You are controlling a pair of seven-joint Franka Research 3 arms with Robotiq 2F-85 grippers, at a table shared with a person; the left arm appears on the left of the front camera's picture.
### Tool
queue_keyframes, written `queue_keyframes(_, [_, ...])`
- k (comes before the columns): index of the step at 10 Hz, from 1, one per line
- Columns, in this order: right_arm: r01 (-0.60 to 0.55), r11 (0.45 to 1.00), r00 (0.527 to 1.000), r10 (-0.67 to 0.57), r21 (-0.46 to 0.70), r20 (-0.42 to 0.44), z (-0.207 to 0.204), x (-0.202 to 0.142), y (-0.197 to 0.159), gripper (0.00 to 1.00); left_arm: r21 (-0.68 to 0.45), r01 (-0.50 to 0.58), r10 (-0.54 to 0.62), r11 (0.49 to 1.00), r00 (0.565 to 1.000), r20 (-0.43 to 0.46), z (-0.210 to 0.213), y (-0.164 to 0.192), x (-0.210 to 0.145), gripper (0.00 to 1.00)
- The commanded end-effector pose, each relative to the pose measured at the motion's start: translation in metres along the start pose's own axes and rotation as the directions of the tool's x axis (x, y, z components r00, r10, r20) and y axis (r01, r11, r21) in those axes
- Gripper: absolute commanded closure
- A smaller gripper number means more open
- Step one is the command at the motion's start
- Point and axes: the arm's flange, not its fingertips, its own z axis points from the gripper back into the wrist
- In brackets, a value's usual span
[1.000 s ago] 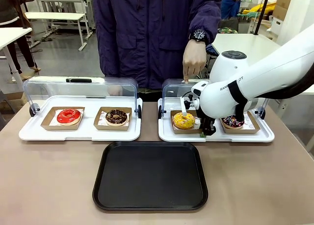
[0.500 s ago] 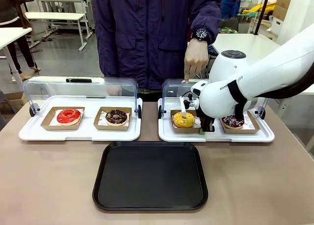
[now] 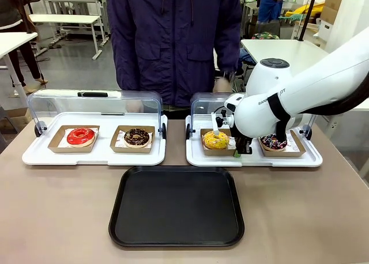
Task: Move the third donut from the left to the tray.
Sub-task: Pick up the Paper togo box containing the Donut indicated by the person and place it on the Handle tray.
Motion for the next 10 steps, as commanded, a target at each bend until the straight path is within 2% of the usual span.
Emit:
queue_keyframes(1, [-0.002, 1.000, 1.000, 0.002, 0.001, -0.002, 0.000, 0.000, 0.000, 1.00, -0.003, -0.008, 0.008, 1.000, 1.000, -0.007, 0.000, -0.002, 0.003, 0.00])
queue_keyframes(3, [0.005, 1.000, 1.000, -0.005, -0.009, 0.006, 0.003, 0.001, 0.002, 0.98, -0.003, -0.008, 0.008, 1.000, 1.000, -0.007, 0.000, -0.002, 0.003, 0.00])
queue_keyframes(10, [0.043, 0.991, 0.999, -0.039, -0.124, 0.034, 0.070, -0.003, 0.036, 0.98, -0.003, -0.008, 0.008, 1.000, 1.000, -0.007, 0.000, -0.002, 0.003, 0.00])
